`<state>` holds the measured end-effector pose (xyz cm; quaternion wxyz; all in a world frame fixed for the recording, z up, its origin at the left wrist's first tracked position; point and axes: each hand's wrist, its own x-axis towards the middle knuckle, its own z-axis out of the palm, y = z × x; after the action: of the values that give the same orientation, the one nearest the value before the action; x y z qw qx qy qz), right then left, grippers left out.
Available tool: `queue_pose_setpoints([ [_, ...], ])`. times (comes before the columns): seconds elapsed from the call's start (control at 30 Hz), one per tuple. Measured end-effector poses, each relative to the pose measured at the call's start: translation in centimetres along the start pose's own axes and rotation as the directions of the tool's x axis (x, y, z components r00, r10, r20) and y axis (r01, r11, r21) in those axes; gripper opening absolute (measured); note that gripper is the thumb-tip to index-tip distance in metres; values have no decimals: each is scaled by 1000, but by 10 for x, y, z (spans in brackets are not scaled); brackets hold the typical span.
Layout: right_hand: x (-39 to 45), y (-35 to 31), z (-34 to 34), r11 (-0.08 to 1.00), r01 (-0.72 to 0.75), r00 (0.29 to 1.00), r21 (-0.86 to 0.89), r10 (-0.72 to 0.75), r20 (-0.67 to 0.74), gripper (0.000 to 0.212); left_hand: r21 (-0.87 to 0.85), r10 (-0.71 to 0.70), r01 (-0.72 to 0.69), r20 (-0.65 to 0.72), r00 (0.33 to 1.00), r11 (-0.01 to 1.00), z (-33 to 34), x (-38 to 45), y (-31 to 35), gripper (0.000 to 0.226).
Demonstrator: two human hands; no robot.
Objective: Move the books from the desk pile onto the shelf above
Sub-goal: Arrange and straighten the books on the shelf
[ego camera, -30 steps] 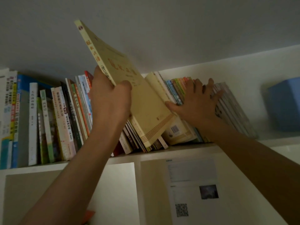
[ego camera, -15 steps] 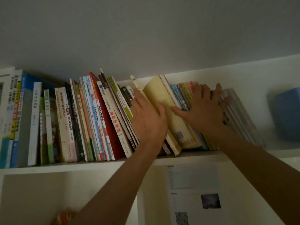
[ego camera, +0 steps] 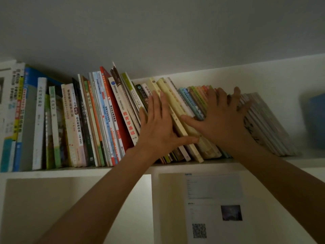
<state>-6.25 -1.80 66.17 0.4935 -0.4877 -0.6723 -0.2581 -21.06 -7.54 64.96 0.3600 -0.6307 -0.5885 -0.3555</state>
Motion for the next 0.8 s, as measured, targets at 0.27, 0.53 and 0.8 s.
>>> queue_pose_setpoints([
  [0.27,-4,29,-25,954,157,976,254,-111,-186,50,219,-39,27,50,998,975,8,24,-2,143],
  [0.53,-22,113,-47,849,-298,946,437,202,253,109,82,-58,65,-91,994,994,21,-26,-9,129],
  [0.8,-26,120,-28,938,-243,909,247,131,396,70,60,28,-27,-9,1000,998,31,-20,-13,135],
])
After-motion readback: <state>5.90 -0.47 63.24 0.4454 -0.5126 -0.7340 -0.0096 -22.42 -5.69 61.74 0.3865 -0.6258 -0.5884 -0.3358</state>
